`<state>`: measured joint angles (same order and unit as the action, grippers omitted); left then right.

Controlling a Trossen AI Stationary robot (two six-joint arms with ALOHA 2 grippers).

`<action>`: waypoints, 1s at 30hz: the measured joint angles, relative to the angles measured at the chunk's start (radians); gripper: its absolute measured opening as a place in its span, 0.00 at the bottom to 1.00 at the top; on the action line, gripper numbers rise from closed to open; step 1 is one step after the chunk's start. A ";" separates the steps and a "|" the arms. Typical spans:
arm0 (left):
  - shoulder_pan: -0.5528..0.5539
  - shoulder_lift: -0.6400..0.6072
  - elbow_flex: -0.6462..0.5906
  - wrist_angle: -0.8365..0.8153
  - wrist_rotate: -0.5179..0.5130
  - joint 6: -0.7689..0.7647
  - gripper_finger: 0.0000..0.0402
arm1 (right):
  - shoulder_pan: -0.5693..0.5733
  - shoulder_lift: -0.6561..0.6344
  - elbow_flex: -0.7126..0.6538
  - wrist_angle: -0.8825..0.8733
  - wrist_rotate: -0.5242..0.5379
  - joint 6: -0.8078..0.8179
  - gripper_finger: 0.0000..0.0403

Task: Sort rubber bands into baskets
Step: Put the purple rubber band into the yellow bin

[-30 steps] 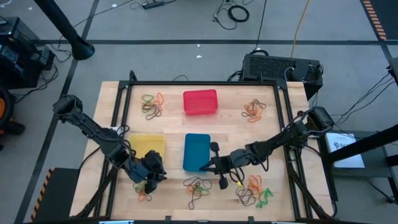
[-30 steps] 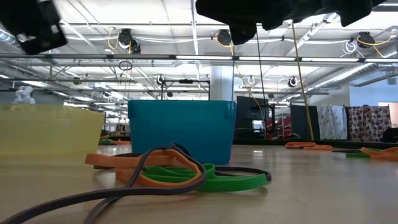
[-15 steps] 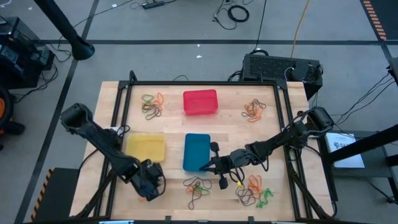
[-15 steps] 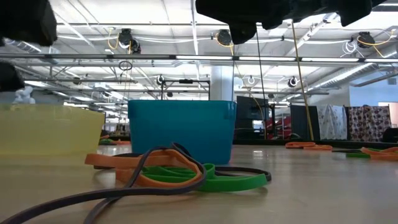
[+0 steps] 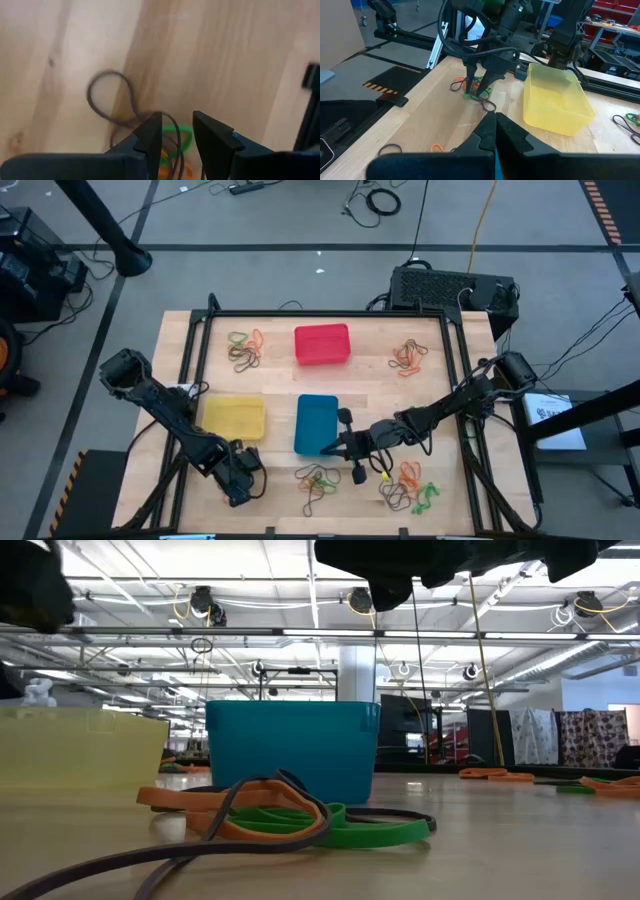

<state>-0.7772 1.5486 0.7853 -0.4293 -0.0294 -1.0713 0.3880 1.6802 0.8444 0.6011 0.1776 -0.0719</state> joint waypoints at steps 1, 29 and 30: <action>-0.004 0.000 0.000 -0.008 0.000 0.005 0.29 | 0.000 0.000 0.000 0.000 0.000 -0.002 0.00; -0.006 0.064 -0.003 -0.003 -0.003 -0.040 0.15 | 0.000 0.000 0.000 -0.008 0.001 -0.028 0.00; -0.006 0.064 -0.003 -0.005 -0.008 -0.036 0.10 | 0.000 0.000 0.000 -0.008 0.001 -0.028 0.00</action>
<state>-0.7834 1.6127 0.7826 -0.4341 -0.0371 -1.1076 0.3878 1.6801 0.8444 0.5930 0.1783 -0.1003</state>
